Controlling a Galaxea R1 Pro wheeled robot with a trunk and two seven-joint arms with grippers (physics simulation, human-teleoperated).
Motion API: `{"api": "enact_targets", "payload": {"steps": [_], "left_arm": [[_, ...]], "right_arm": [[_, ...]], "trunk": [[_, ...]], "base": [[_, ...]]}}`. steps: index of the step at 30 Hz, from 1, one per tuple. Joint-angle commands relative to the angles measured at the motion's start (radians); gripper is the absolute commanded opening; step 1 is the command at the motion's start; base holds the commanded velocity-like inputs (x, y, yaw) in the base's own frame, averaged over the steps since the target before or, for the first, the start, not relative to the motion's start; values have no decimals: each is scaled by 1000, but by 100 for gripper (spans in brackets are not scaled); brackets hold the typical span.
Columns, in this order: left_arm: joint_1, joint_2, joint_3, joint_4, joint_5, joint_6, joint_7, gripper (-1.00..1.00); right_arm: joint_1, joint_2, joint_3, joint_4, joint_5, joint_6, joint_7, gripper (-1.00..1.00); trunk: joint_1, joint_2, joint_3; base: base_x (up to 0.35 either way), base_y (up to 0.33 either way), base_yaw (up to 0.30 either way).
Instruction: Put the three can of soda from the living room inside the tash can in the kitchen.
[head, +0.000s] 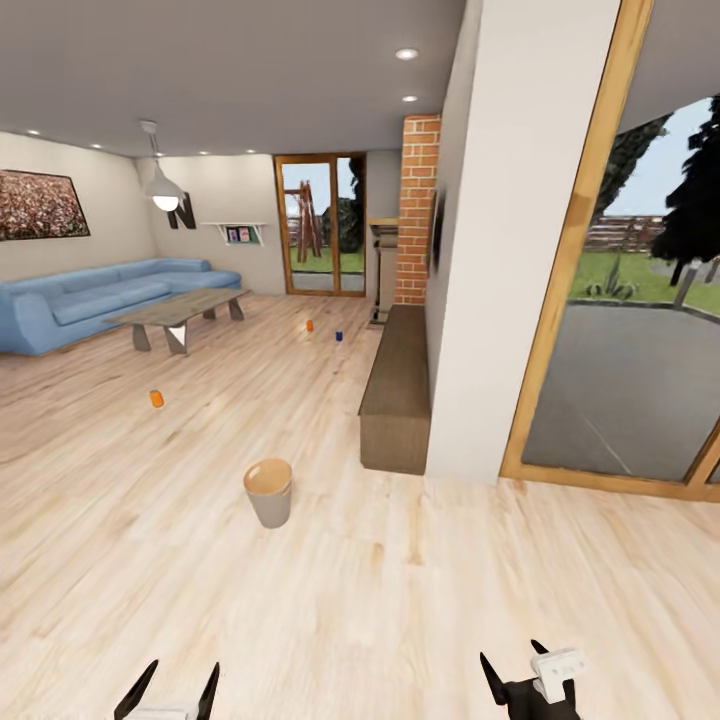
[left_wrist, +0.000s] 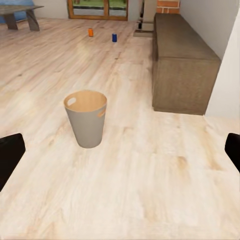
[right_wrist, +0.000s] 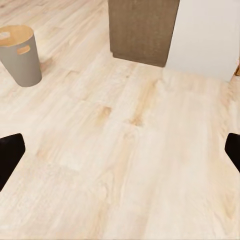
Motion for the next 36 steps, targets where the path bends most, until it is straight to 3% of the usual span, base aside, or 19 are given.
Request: {"api": "enact_targets", "payload": {"steps": [1, 12, 15, 23, 36], "left_arm": [[0, 0, 0, 0, 0, 0, 0, 100], [0, 0, -1, 0, 0, 0, 0, 100], [0, 0, -1, 0, 0, 0, 0, 100], [0, 0, -1, 0, 0, 0, 0, 100], [0, 0, -1, 0, 0, -1, 0, 100]], "right_arm": [[0, 0, 0, 0, 0, 0, 0, 100], [0, -1, 0, 1, 1, 0, 1, 100], [0, -1, 0, 2, 24, 0, 0, 100], [0, 2, 0, 3, 39, 0, -1, 100], [0, 12, 0, 3, 44, 0, -2, 100]], "trunk": [[0, 0, 0], [0, 0, 0], [0, 0, 0], [0, 0, 0], [0, 0, 0]], "base": [[74, 147, 257], [74, 144, 145], [74, 136, 14], [74, 131, 33], [74, 108, 228]]}}
